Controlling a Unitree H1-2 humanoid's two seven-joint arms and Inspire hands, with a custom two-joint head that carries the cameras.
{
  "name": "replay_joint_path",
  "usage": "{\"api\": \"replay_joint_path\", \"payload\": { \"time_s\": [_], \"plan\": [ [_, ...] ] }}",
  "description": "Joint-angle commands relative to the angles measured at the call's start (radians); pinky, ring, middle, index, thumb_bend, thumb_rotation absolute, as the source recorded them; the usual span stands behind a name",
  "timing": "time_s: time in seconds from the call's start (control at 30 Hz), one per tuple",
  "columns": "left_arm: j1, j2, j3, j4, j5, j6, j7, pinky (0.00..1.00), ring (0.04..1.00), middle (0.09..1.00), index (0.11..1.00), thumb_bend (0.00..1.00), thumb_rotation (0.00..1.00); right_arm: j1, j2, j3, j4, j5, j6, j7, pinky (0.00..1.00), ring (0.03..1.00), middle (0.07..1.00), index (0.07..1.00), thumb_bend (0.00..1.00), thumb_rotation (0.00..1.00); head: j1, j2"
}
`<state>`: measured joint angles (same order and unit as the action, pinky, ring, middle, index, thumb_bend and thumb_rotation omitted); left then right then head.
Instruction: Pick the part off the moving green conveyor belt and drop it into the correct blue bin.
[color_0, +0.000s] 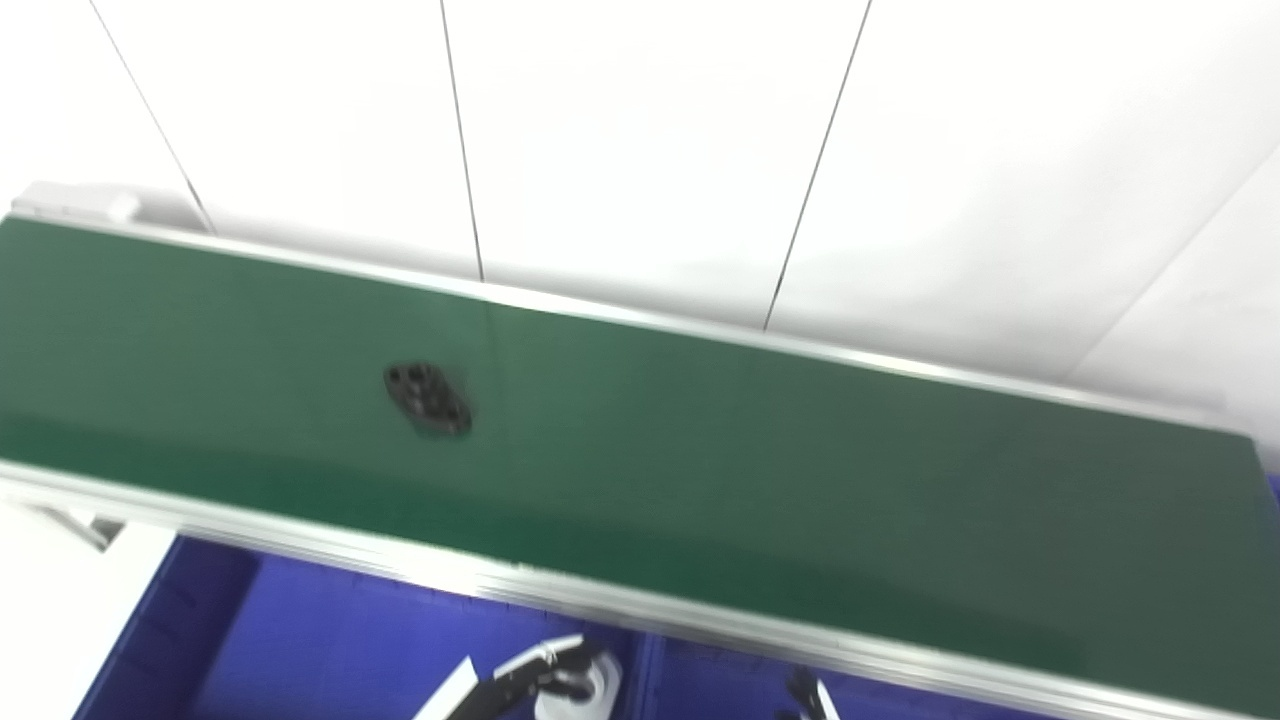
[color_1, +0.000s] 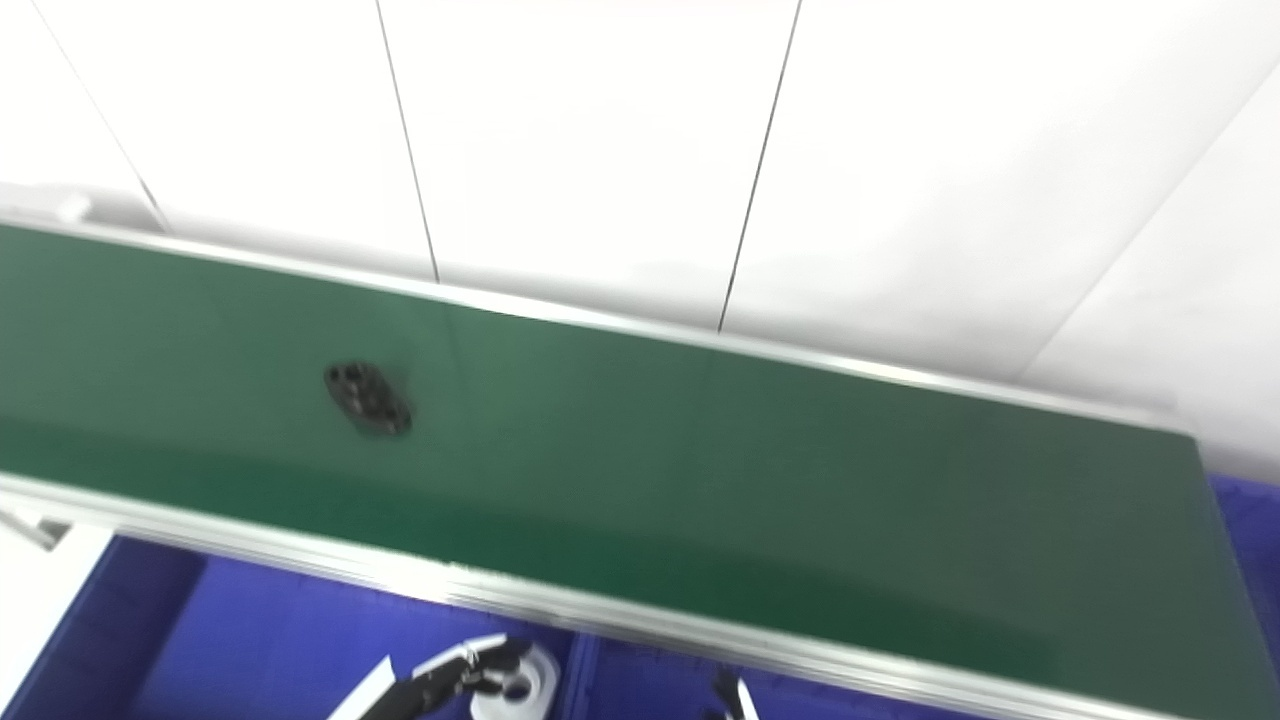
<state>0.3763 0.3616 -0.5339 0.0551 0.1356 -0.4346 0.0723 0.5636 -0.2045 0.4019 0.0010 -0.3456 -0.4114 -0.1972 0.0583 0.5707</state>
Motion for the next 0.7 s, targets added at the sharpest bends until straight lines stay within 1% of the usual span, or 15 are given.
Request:
{"api": "replay_joint_path", "payload": {
  "time_s": [0.0, 0.13, 0.17, 0.3, 0.43, 0.47, 0.53, 0.63, 0.67],
  "plan": [
    [-0.004, 0.001, -0.008, -0.008, 0.005, -0.035, 0.034, 0.76, 0.836, 0.871, 0.835, 0.85, 0.38, -0.003, -0.011, 0.011, -0.011, 0.007, -0.058, -0.025, 0.77, 0.902, 0.973, 1.000, 0.70, 0.41, -0.001, -0.004],
    [-0.011, 0.007, -0.026, -0.006, 0.028, -0.035, 0.068, 0.74, 0.823, 0.863, 0.832, 0.85, 0.42, -0.007, -0.020, 0.023, -0.009, 0.011, -0.058, -0.037, 0.82, 0.917, 0.975, 1.000, 0.70, 0.41, 0.000, -0.012],
    [-0.012, 0.009, -0.030, -0.005, 0.026, -0.035, 0.071, 0.74, 0.823, 0.863, 0.831, 0.85, 0.42, -0.008, -0.021, 0.025, -0.008, 0.010, -0.058, -0.041, 0.80, 0.905, 0.968, 1.000, 0.70, 0.41, -0.001, -0.014],
    [-0.015, 0.014, -0.038, 0.001, 0.018, -0.035, 0.076, 0.74, 0.826, 0.865, 0.832, 0.85, 0.42, -0.010, -0.023, 0.031, -0.006, 0.009, -0.058, -0.054, 0.80, 0.902, 0.964, 1.000, 0.70, 0.41, -0.006, -0.018],
    [-0.024, 0.016, -0.045, 0.011, 0.016, -0.035, 0.084, 0.73, 0.822, 0.861, 0.829, 0.86, 0.43, -0.011, -0.027, 0.040, -0.014, 0.023, -0.058, -0.063, 0.83, 0.911, 0.964, 1.000, 0.70, 0.39, -0.015, -0.020],
    [-0.026, 0.018, -0.050, 0.014, 0.016, -0.035, 0.089, 0.73, 0.821, 0.861, 0.830, 0.86, 0.43, -0.009, -0.028, 0.044, -0.022, 0.029, -0.058, -0.068, 0.83, 0.913, 0.962, 1.000, 0.70, 0.38, -0.015, -0.020],
    [-0.029, 0.020, -0.056, 0.016, 0.012, -0.035, 0.092, 0.73, 0.823, 0.862, 0.831, 0.85, 0.41, -0.006, -0.033, 0.052, -0.041, 0.038, -0.058, -0.080, 0.82, 0.897, 0.945, 0.989, 0.69, 0.34, -0.025, -0.017],
    [-0.025, 0.020, -0.053, 0.010, 0.010, -0.035, 0.088, 0.74, 0.825, 0.864, 0.831, 0.85, 0.41, 0.002, -0.039, 0.057, -0.084, 0.033, -0.058, -0.106, 0.80, 0.876, 0.930, 0.974, 0.70, 0.32, -0.034, -0.013],
    [-0.024, 0.021, -0.053, 0.006, 0.015, -0.035, 0.090, 0.74, 0.825, 0.865, 0.831, 0.86, 0.41, 0.006, -0.040, 0.056, -0.105, 0.028, -0.058, -0.116, 0.79, 0.864, 0.919, 0.965, 0.70, 0.33, -0.039, -0.011]
  ]
}}
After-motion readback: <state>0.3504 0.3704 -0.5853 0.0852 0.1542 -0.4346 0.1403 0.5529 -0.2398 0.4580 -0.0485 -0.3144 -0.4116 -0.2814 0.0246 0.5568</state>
